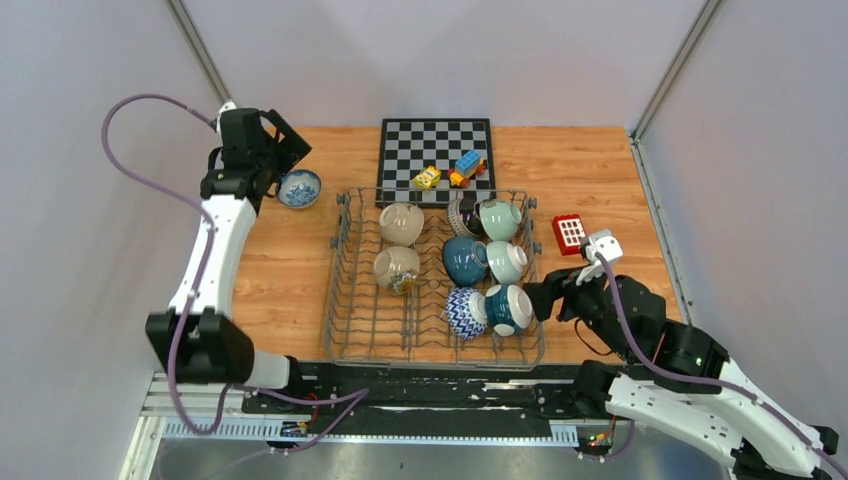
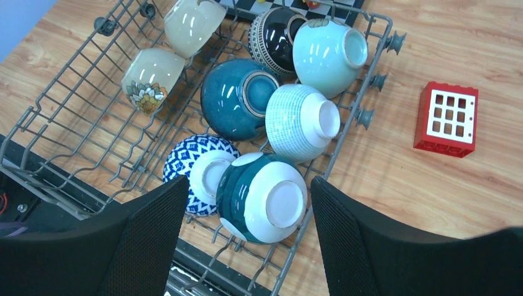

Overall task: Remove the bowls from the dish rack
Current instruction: Pick up the bowl from the dish rack.

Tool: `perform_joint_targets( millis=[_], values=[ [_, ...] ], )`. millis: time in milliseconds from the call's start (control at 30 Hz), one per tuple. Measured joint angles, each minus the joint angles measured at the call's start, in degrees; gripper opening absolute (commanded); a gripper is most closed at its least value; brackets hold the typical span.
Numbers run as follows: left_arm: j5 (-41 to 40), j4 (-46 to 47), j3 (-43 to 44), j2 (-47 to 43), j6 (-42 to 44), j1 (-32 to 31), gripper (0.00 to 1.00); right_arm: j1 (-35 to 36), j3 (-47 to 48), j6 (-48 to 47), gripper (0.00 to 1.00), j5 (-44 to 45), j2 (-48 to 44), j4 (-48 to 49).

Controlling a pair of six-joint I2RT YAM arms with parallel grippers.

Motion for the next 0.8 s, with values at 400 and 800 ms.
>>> perform_joint_targets(
  millis=[400, 800],
  values=[
    [-9.8, -2.3, -17.4, -28.3, 11.5, -25.2, 1.00, 0.0, 6.4, -3.1, 0.75, -5.6, 11.1, 6.4],
    [-7.1, -6.6, -30.3, -44.6, 11.1, -34.0, 1.00, -0.1, 3.7, 8.0, 0.73, -20.1, 28.6, 21.0]
  ],
)
